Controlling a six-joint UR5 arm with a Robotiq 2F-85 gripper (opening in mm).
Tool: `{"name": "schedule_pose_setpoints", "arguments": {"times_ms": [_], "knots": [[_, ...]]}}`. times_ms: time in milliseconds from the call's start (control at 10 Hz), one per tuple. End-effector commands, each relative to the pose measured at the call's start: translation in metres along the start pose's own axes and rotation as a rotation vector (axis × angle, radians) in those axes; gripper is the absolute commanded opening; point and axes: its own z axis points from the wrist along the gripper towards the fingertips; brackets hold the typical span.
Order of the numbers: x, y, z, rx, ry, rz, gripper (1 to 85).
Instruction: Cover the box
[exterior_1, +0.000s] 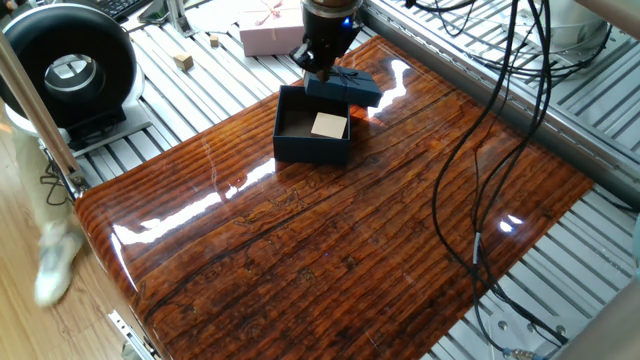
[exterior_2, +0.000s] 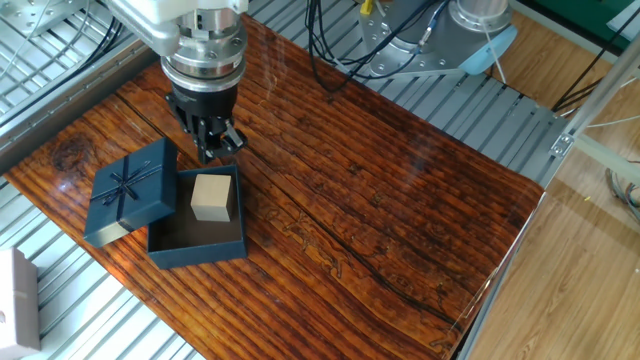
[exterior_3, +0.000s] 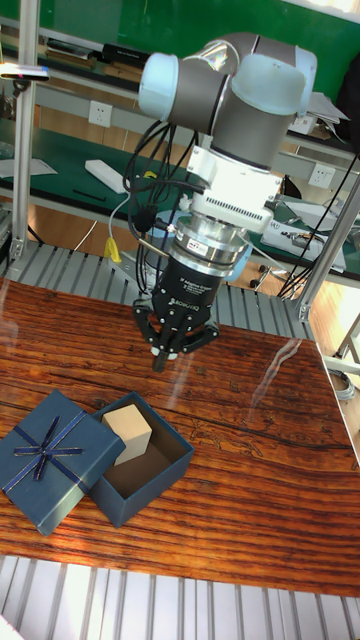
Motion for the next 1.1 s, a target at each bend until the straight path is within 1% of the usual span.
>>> {"name": "schedule_pose_setpoints", "arguments": {"times_ms": [0, 100, 200, 300, 400, 500, 600, 700, 800, 900, 1000], "knots": [[-0.015, -0.022, -0.001, 0.077, -0.047, -0.129, 10.0], [-0.025, -0.019, 0.002, 0.064, -0.083, -0.150, 17.7], [-0.035, -0.018, 0.004, 0.042, -0.110, -0.211, 26.7], [-0.039, -0.014, 0.004, 0.005, -0.116, -0.258, 33.3], [-0.039, -0.018, 0.003, 0.006, -0.109, -0.301, 36.0], [-0.041, -0.021, 0.003, 0.024, -0.107, -0.346, 40.3], [-0.040, -0.019, 0.005, 0.016, -0.099, -0.348, 43.7], [-0.036, -0.008, 0.007, -0.025, -0.093, -0.292, 46.7], [-0.034, 0.002, 0.010, -0.064, -0.088, -0.261, 52.7], [-0.032, 0.003, 0.013, -0.064, -0.086, -0.267, 58.7], [-0.029, 0.003, 0.016, -0.048, -0.084, -0.272, 66.0]]}}
